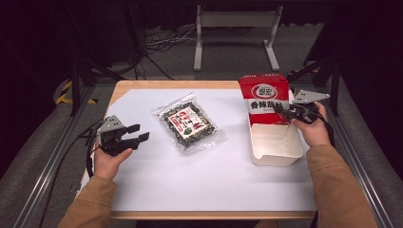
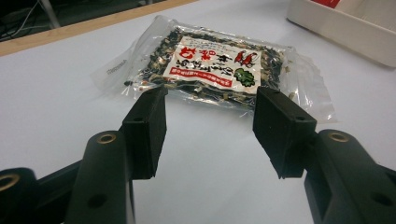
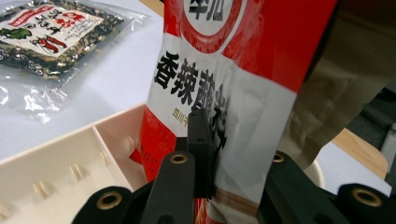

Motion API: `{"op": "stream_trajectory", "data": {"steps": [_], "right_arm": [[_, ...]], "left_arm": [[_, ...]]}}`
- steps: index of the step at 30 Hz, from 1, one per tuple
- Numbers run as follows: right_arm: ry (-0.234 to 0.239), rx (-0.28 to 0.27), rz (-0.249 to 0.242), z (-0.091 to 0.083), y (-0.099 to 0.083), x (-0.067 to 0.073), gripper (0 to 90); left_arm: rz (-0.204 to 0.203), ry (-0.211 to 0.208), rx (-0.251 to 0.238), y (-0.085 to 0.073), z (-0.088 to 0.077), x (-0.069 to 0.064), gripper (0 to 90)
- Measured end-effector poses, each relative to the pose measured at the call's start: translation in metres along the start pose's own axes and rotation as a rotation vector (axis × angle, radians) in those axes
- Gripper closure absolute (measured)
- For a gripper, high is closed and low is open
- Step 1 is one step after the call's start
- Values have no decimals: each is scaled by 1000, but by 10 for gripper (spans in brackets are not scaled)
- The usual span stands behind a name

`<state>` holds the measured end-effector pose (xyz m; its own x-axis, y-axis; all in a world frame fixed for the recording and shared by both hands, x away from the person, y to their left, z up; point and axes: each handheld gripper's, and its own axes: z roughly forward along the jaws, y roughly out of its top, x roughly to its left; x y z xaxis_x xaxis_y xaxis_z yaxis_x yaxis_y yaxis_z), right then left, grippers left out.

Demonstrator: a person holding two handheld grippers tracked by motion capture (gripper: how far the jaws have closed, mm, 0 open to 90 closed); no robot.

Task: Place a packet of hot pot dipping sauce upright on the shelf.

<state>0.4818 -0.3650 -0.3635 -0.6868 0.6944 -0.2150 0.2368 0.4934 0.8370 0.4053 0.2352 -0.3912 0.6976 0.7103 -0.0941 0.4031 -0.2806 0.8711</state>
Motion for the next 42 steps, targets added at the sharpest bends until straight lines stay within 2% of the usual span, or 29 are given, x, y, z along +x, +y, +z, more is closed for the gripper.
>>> {"op": "stream_trajectory", "data": {"steps": [7, 10, 12, 13, 15, 18, 24, 26, 28, 29, 31, 32, 34, 35, 42], "right_arm": [[-3, 10, 31, -1, -11, 3, 830], [-9, 36, 51, -2, -11, 6, 831], [-9, 62, 85, -3, -13, 8, 831], [-18, 66, 89, -3, -14, 8, 827], [-31, 110, 138, -3, -14, 11, 827], [-57, 138, 156, -2, -14, 14, 823], [-71, 157, 204, -3, -19, 13, 754], [-73, 159, 200, -4, -17, 13, 743], [-83, 147, 189, -6, -13, 12, 667], [-97, 119, 200, -8, -10, 11, 642], [-101, 91, 198, -13, -5, 9, 685], [-100, 86, 185, -16, -2, 9, 750], [-87, 103, 154, -19, 2, 10, 846], [-84, 111, 149, -19, 3, 10, 866], [-101, 158, 210, -15, -4, 9, 889]], "left_arm": [[2, 0, 2, 0, 0, 0, 452], [2, 1, 0, 0, 0, 0, 452], [1, -1, -1, 0, 0, 0, 451], [-1, 0, 1, 0, 0, 0, 451], [0, 0, 1, 0, 0, 0, 450], [1, -3, 0, 0, 0, 0, 450], [-17, -8, -2, 0, 0, 0, 450], [-5, -4, -3, 0, -1, 0, 450], [-6, -5, -4, 0, -1, 0, 450], [-5, -5, -4, 0, -1, 0, 450], [-9, -8, 0, 0, 0, 0, 450], [-8, -7, -1, 0, 1, 0, 450], [-7, -7, 1, 0, 1, 0, 450], [-4, -6, 2, 0, 1, 0, 450], [-5, -7, 2, 0, 0, 0, 450]]}}
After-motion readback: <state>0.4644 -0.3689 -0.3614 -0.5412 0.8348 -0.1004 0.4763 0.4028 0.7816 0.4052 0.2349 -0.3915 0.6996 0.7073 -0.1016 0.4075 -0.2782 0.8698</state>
